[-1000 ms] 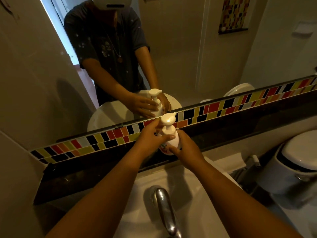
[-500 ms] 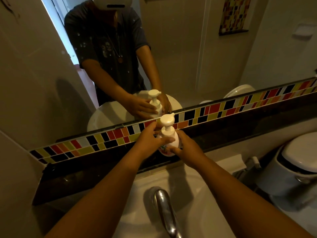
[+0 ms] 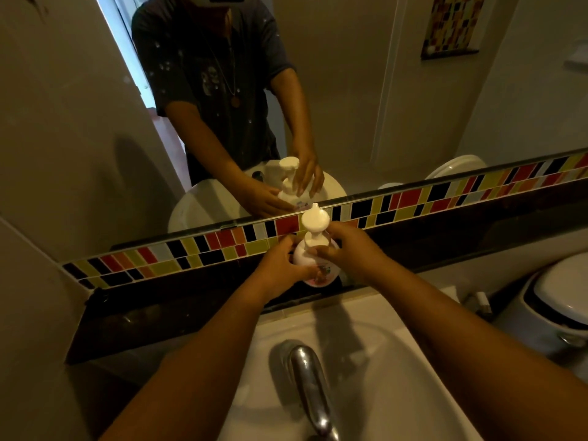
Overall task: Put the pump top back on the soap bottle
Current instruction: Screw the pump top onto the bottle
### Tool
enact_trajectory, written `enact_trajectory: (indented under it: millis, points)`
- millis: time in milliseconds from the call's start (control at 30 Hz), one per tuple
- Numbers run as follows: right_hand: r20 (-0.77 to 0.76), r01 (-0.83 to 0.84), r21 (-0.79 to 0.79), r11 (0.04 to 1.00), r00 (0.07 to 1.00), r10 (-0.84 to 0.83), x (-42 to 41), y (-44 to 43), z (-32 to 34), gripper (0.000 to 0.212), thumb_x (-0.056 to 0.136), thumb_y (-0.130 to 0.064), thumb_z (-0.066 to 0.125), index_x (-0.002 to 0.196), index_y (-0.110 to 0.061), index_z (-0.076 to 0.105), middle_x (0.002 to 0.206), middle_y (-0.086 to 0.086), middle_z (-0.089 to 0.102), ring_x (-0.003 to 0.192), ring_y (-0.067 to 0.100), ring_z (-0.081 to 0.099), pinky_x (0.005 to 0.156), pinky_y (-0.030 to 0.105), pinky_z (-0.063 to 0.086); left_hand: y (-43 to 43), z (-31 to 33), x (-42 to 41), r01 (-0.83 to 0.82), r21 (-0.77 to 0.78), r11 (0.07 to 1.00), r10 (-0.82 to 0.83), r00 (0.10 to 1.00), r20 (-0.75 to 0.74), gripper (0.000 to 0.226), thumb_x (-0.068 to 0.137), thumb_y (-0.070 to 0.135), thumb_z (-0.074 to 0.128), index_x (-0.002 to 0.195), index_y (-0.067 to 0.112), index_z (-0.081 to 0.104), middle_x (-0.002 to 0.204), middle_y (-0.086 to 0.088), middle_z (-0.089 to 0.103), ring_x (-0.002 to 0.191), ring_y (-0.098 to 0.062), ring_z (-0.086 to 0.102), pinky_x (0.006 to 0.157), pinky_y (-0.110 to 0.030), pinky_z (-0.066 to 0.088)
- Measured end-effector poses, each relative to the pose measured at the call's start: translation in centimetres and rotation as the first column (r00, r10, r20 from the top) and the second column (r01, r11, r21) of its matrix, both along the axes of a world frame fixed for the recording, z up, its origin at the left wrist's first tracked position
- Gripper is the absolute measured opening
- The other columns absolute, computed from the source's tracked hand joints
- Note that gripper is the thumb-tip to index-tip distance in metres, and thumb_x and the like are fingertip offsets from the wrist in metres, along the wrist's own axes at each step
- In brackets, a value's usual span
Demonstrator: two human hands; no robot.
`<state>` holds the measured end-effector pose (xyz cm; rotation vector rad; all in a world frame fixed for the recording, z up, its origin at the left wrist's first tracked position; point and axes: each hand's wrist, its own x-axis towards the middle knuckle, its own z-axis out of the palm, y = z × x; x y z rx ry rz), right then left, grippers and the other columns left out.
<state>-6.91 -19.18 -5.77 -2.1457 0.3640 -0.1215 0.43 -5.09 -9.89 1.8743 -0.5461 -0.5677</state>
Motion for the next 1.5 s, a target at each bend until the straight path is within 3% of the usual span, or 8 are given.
enact_trajectory:
  millis: [133,300,433,600,800,1100,1300,1500]
  points:
    - [-0.014,-0.040,-0.036,0.999,0.999,0.039,0.1,-0.3,-0.1,0.054,0.082,-0.029,0.068,0.132,-0.020,0.051,0.133,0.008,0.058,0.124,0.028,0.053,0.099,0.043,0.044,0.1,-0.1,-0.2,-0.009,-0.007,1.000,0.009,1.000,0.017,0.055,0.075,0.017,0.083,0.116,0.032,0.051,0.128,0.001,0.060,0.116,-0.019,0.061,0.079,-0.026,0.055]
    - [0.028,-0.016,-0.065,0.998,0.999,0.018,0.2,-0.3,0.0,0.060,0.077,-0.027,0.073,0.132,-0.019,0.051,0.134,0.007,0.058,0.124,0.026,0.053,0.100,0.042,0.044,-0.1,-0.3,-0.2,-0.024,0.003,1.000,0.024,0.999,0.032,0.052,0.074,0.020,0.084,0.113,0.032,0.052,0.126,0.000,0.062,0.115,-0.019,0.061,0.091,-0.037,0.056]
    - [0.130,0.113,-0.099,0.989,0.986,-0.100,-1.1,0.5,-1.0,0.048,0.076,-0.032,0.073,0.118,-0.015,0.058,0.121,0.007,0.061,0.112,0.024,0.058,0.092,0.039,0.050,-0.1,-0.6,-0.2,-0.037,0.011,0.999,0.036,0.998,0.046,0.054,0.074,0.021,0.083,0.116,0.029,0.052,0.128,0.000,0.061,0.116,-0.019,0.061,0.093,-0.040,0.056]
    - [0.213,0.135,-0.126,0.983,0.971,-0.107,-2.1,-0.2,-1.9,0.046,0.073,-0.035,0.075,0.112,-0.017,0.059,0.119,0.004,0.058,0.111,0.020,0.056,0.088,0.032,0.049,-0.2,-0.8,-0.2,-0.044,0.050,0.998,0.040,0.996,0.085,0.056,0.074,0.025,0.084,0.120,0.029,0.051,0.131,0.000,0.060,0.118,-0.020,0.060,0.096,-0.043,0.054]
    - [0.014,0.030,-0.044,0.999,0.999,-0.030,-0.5,0.3,-1.3,0.060,0.078,-0.028,0.072,0.133,-0.020,0.048,0.139,0.010,0.050,0.128,0.031,0.048,0.103,0.049,0.044,-0.1,-0.8,-0.1,-0.027,0.041,0.999,0.024,0.998,0.064,0.057,0.074,0.022,0.082,0.121,0.026,0.052,0.127,-0.001,0.061,0.116,-0.022,0.061,0.095,-0.045,0.055]
    - [0.169,0.141,-0.178,0.974,0.979,-0.111,-2.2,0.7,-1.8,0.054,0.077,-0.037,0.072,0.124,-0.019,0.052,0.130,0.006,0.053,0.125,0.023,0.044,0.098,0.037,0.044,-0.2,-0.8,-0.1,-0.039,0.059,0.997,0.033,0.995,0.091,0.060,0.075,0.022,0.082,0.126,0.027,0.049,0.131,-0.001,0.058,0.118,-0.021,0.057,0.097,-0.043,0.052]
    - [0.022,0.032,-0.025,0.999,0.999,-0.031,-0.4,0.4,-0.7,0.054,0.084,-0.026,0.066,0.134,-0.021,0.047,0.143,0.010,0.044,0.132,0.030,0.042,0.106,0.046,0.040,-0.3,-1.0,0.1,-0.039,0.034,0.999,0.036,0.996,0.077,0.056,0.077,0.021,0.080,0.123,0.028,0.050,0.130,-0.002,0.058,0.116,-0.021,0.059,0.092,-0.036,0.054]
    - [0.141,0.104,-0.107,0.989,0.986,-0.088,-1.7,0.5,-2.0,0.046,0.083,-0.028,0.067,0.126,-0.019,0.055,0.131,0.004,0.055,0.126,0.024,0.046,0.102,0.045,0.045,-0.4,-1.1,0.0,-0.050,0.033,0.998,0.047,0.994,0.099,0.057,0.078,0.021,0.080,0.125,0.026,0.050,0.133,-0.002,0.057,0.118,-0.021,0.057,0.096,-0.040,0.053]
